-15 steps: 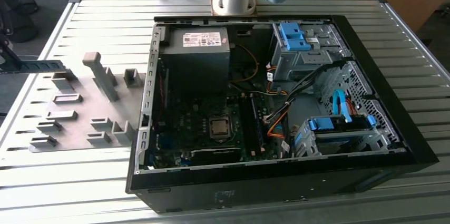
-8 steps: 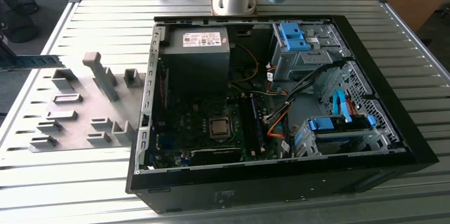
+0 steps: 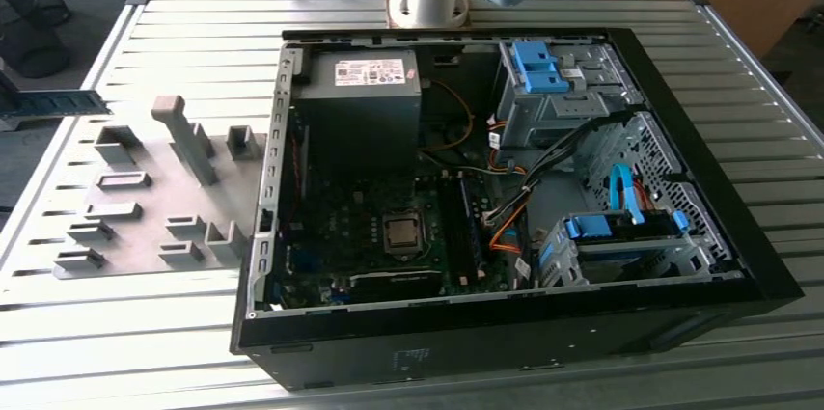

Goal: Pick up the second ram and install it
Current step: 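Pick up the second ram and move it above second insertion slot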

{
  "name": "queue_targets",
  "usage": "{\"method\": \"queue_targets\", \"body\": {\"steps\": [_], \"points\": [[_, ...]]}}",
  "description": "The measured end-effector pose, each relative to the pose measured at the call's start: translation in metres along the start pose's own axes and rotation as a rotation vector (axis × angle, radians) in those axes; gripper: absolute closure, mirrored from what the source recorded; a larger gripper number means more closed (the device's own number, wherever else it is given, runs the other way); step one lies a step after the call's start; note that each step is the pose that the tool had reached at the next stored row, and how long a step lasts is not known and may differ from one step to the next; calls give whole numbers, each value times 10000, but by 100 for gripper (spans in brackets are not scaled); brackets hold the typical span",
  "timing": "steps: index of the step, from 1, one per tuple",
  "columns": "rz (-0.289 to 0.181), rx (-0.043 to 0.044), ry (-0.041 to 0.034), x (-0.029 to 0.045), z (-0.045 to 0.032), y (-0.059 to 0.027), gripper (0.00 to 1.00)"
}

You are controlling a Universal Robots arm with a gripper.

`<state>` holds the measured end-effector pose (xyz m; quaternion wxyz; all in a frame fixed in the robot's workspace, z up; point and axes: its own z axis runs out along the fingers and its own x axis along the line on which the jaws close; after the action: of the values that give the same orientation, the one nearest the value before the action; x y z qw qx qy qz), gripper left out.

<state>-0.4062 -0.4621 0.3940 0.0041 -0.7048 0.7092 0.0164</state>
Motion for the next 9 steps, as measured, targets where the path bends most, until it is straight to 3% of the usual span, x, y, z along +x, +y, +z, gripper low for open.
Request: {"method": "queue_targets", "body": {"steps": [5, 9], "points": [[0, 2, -2, -2, -67, 2, 86], [0, 0, -1, -3, -75, 1, 86]]}}
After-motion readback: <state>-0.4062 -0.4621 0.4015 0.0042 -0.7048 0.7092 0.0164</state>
